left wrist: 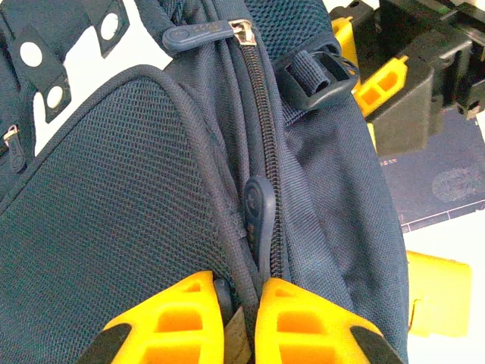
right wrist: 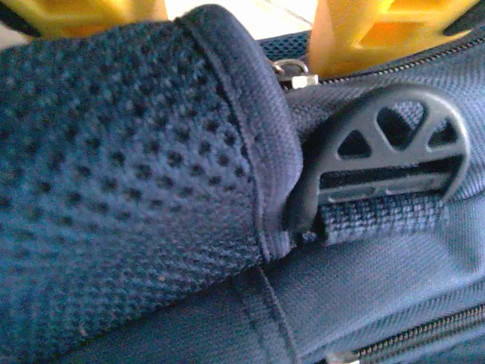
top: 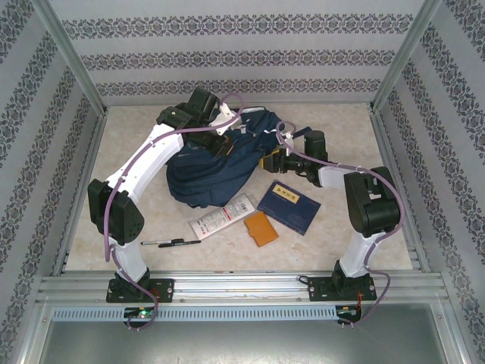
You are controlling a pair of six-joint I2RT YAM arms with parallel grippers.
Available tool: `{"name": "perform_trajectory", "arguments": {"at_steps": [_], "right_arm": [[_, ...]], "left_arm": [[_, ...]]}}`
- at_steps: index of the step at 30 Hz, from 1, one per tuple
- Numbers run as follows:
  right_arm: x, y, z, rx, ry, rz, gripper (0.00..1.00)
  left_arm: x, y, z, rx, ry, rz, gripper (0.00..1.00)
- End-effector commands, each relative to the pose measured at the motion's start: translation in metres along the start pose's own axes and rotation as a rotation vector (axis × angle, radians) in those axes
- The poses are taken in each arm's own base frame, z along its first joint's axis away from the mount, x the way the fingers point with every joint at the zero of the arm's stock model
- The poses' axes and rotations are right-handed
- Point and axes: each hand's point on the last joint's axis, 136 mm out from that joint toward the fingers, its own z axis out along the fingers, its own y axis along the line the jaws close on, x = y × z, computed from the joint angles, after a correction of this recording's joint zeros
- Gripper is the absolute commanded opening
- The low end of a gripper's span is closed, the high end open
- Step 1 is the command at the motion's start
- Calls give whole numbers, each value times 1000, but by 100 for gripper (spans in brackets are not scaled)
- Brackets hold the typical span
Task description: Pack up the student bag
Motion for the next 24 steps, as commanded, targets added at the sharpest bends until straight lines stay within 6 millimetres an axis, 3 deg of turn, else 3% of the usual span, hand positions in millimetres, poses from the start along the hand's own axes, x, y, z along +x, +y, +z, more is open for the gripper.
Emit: {"name": "perform_trajectory", "arguments": {"at_steps": [1, 4, 12, 16, 24], "right_arm": [[-10, 8, 3, -71, -18, -78, 18], [-6, 16, 0, -96, -13, -110, 0], [5, 46, -3, -128, 37, -158, 0], [19, 58, 0, -91, 146, -212, 0], [37, 106, 7, -263, 285, -308, 5]], "left_arm": [[-32, -8, -42, 4, -151, 61, 0], [-32, -2, -43, -21, -151, 52, 0], [-37, 11, -39, -68, -181, -16, 0], [-39, 20, -33, -98, -189, -67, 0], [-39, 35, -17, -154, -174, -93, 0]]}}
